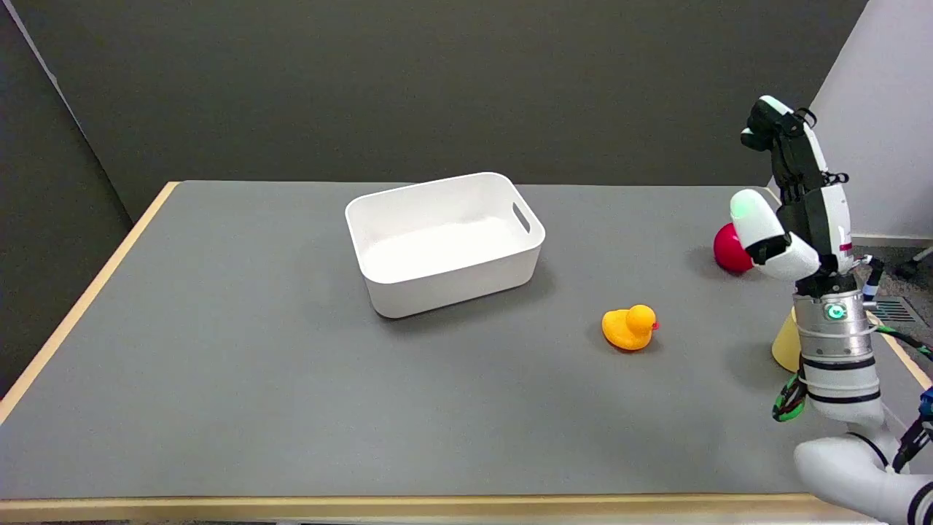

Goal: Pick up the cup.

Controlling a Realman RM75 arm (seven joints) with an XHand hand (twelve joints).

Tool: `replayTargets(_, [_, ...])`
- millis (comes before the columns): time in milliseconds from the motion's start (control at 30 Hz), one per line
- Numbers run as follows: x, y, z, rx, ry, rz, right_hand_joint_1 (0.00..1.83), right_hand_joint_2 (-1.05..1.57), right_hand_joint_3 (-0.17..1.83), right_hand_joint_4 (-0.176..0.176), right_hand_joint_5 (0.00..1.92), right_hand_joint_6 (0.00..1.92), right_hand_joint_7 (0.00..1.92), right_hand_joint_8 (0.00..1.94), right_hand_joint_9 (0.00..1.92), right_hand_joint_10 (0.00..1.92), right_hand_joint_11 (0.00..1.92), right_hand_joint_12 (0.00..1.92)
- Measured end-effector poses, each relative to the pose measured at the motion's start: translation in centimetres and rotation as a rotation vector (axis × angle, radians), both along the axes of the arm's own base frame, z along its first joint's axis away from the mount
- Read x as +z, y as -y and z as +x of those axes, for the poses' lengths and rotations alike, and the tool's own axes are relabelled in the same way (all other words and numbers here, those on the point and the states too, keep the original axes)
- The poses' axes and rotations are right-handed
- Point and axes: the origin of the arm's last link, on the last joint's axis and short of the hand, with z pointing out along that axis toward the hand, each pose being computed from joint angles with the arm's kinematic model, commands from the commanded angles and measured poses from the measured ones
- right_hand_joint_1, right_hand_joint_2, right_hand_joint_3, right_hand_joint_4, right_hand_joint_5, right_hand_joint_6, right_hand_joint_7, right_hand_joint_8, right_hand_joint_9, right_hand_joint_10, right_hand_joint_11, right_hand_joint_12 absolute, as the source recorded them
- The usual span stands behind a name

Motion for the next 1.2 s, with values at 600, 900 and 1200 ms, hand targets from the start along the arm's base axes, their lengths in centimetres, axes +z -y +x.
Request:
replayTargets(600, [-0.6,-5.2,-1.7,0.003,-0.032,-0.066,0.58,0.64,0.97,-0.027,0.2,0.47,0.2,0.39,0.08,0.71,0.0,0.67])
replayTargets(900, [0.6,-9.4,-2.0,0.001,-0.077,-0.269,0.57,0.63,0.96,-0.042,0.23,0.5,0.24,0.43,0.11,0.75,0.0,0.79])
replayTargets(1200, [1.4,-11.4,-1.8,0.001,-0.089,-0.406,0.57,0.63,0.96,-0.043,0.23,0.51,0.24,0.44,0.12,0.75,0.0,0.81])
